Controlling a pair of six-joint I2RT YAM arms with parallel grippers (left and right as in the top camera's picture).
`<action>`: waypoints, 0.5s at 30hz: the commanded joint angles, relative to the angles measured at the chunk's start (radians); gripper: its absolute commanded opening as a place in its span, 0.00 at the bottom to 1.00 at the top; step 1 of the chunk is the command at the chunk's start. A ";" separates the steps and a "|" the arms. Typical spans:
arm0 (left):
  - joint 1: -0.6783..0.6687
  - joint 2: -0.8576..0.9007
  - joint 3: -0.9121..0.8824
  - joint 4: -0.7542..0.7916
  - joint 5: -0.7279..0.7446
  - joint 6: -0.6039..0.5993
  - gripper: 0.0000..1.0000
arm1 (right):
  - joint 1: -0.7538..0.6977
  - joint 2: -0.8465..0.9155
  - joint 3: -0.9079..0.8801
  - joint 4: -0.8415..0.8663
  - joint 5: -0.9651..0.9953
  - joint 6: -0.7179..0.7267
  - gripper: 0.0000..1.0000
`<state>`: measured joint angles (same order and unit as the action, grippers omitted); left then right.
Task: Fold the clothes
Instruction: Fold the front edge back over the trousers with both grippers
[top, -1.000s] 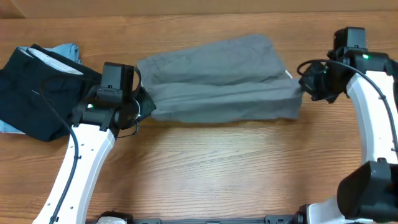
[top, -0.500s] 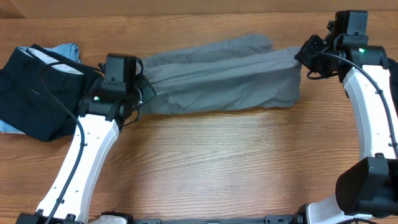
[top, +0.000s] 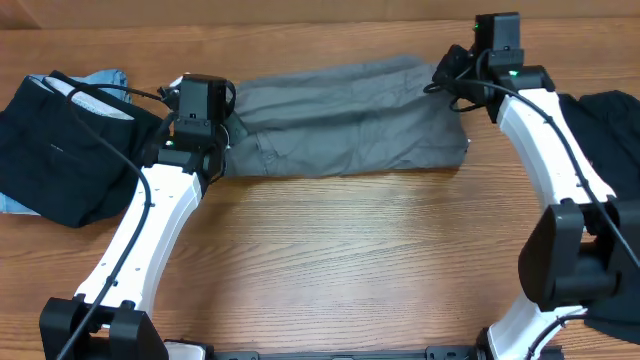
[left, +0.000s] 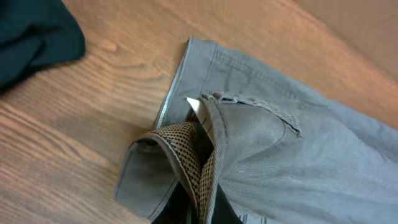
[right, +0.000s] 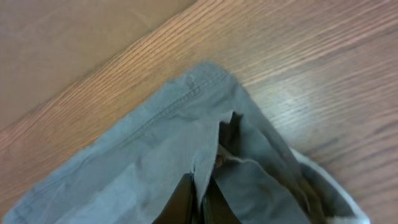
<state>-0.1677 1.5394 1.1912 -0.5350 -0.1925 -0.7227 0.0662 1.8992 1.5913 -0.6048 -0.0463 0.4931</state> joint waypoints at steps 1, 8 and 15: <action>0.012 0.033 0.020 0.021 -0.060 0.028 0.06 | 0.000 0.047 0.030 0.052 0.053 -0.003 0.04; 0.013 0.178 0.020 0.081 -0.132 0.027 0.08 | 0.000 0.140 0.029 0.177 0.053 -0.003 0.04; 0.024 0.240 0.020 0.170 -0.184 0.031 0.19 | 0.006 0.188 0.029 0.263 0.053 -0.003 0.04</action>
<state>-0.1677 1.7489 1.1923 -0.3889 -0.3042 -0.7158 0.0738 2.0590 1.5921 -0.3603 -0.0219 0.4931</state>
